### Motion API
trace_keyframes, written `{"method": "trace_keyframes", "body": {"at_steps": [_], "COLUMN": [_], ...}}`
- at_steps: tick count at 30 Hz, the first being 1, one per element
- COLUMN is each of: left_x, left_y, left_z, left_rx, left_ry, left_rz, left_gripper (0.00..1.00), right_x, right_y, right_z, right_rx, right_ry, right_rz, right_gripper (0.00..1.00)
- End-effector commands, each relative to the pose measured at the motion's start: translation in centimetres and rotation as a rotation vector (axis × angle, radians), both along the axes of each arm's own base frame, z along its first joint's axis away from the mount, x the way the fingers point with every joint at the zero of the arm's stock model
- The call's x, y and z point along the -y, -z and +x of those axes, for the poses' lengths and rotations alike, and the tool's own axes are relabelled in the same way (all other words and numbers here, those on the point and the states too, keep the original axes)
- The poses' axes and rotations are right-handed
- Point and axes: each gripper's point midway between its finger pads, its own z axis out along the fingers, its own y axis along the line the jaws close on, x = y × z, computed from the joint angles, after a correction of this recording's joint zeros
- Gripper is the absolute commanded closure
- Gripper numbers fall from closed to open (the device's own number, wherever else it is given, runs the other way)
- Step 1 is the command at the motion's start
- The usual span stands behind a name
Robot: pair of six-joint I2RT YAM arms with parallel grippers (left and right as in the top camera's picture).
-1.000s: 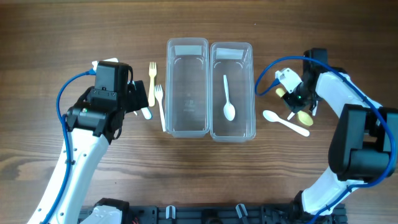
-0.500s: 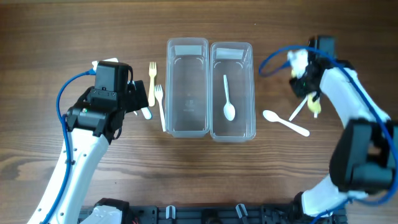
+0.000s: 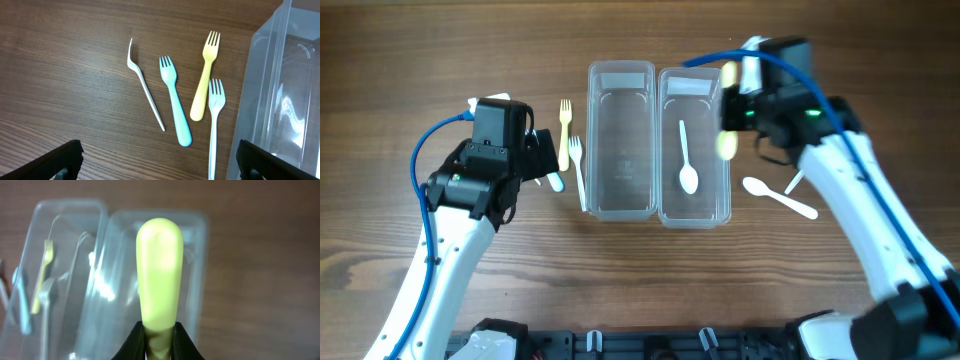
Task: Pack container
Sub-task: 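Carry the yellow spoon into the right container and release it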
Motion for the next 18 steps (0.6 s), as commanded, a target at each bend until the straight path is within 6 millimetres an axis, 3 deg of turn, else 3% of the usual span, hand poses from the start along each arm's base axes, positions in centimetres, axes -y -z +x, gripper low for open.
{"method": "trace_keyframes", "body": {"at_steps": [1,5,7,8,9,10,16,17,18], "left_x": [0.0,0.0,0.0,0.0,0.0,0.0,0.0,0.0,0.0], "left_y": [-0.4,-0.4,-0.4,-0.4,-0.4,-0.4,-0.4,-0.4,-0.4], "left_z": [0.3,0.3,0.3,0.3,0.3,0.3,0.3,0.3,0.3], "left_rx": [0.011,0.011,0.011,0.011,0.011,0.011,0.011,0.011,0.011], "left_ry": [0.000,0.000,0.000,0.000,0.000,0.000,0.000,0.000,0.000], "left_rz": [-0.011,-0.011,-0.011,-0.011,-0.011,-0.011,-0.011,-0.011,-0.011], "left_gripper": [0.00,0.00,0.00,0.00,0.00,0.00,0.00,0.00,0.00], "right_x": [-3.2,-4.6,-4.5,-4.4,-4.2,-3.9,-1.0,0.0,1.3], "right_y": [5.3,7.6,7.0,6.3,5.3,3.9,-3.0,-4.0,-4.8], "right_z": [-0.8,-0.4,0.3,0.6,1.0,1.4,1.9,2.0,2.0], "right_rx": [-0.159,-0.180,-0.144,-0.118,-0.090,-0.051,0.143,0.174,0.198], "right_ry": [0.058,0.026,-0.008,-0.026,-0.046,-0.067,-0.139,-0.134,-0.117], "right_rz": [0.067,0.051,0.039,0.032,0.024,0.016,-0.049,-0.073,-0.104], "right_gripper": [0.96,0.94,0.82,0.69,0.31,0.26,0.27,0.29,0.38]}}
